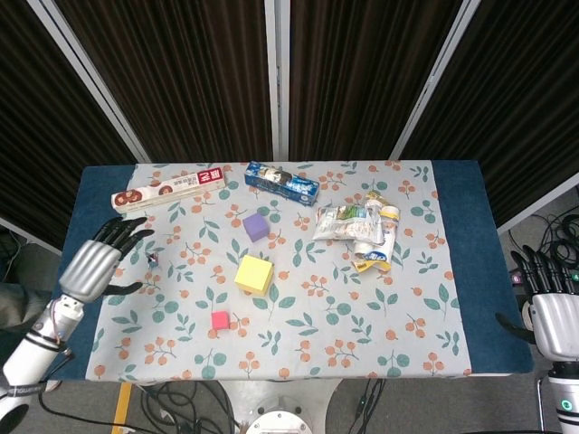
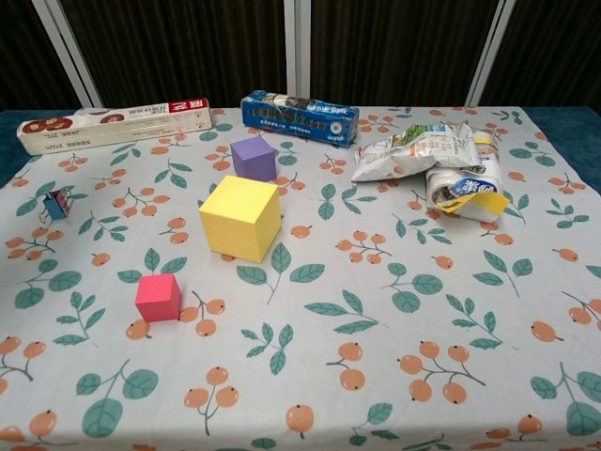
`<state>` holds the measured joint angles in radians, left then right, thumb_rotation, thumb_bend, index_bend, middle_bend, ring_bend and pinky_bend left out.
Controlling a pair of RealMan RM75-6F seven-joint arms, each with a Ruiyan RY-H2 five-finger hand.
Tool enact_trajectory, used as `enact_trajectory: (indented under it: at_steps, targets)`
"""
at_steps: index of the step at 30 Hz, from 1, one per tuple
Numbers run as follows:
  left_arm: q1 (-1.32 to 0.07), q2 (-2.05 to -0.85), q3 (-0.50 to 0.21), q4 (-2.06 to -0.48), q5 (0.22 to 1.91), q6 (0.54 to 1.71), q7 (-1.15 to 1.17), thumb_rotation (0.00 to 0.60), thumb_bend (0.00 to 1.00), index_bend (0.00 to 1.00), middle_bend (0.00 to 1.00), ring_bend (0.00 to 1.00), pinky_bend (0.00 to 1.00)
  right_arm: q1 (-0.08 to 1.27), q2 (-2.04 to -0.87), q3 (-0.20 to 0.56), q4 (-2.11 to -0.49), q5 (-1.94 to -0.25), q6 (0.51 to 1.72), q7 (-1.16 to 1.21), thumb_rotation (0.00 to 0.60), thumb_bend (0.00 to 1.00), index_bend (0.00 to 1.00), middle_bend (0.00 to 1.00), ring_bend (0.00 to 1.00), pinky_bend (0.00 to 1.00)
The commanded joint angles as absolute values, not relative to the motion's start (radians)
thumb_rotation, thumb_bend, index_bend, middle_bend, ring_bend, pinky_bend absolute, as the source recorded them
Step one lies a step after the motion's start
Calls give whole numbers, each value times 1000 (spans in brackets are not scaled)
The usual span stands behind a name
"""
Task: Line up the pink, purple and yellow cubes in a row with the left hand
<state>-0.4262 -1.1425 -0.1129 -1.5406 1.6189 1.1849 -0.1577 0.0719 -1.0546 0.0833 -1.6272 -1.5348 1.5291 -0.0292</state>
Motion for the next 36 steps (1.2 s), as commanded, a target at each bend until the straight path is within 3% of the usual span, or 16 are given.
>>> enact_trajectory:
  at_steps: [1,9,19,32,36]
  targets:
    - [-525,-1191,-126,-1499,1633,1078,-194,600,8,207,184,129,99,73,-1052,84,-1630,-1535,1528,-31,600,26,0,27,0,0]
    - [-661,-1304,-125,-1449,1597,908,-160,600,8,177,145,129,99,73,-1044,83,-1639,-1528,1523,-36,600,26,0,27,0,0]
    - [-765,-1441,-136,-1377,1518,795,-73,600,7,149,116,129,100,85,-1040,86,-1633,-1524,1504,-22,600,26,0,27,0,0]
    - [-876,-1545,-167,-1312,1306,603,-19,600,6,149,118,129,100,91,-1044,87,-1622,-1514,1492,-8,600,26,0,27,0,0]
    - [-892,-1573,-172,-1301,1245,587,2,600,5,162,163,129,100,93,-1044,89,-1620,-1510,1489,-6,600,26,0,27,0,0]
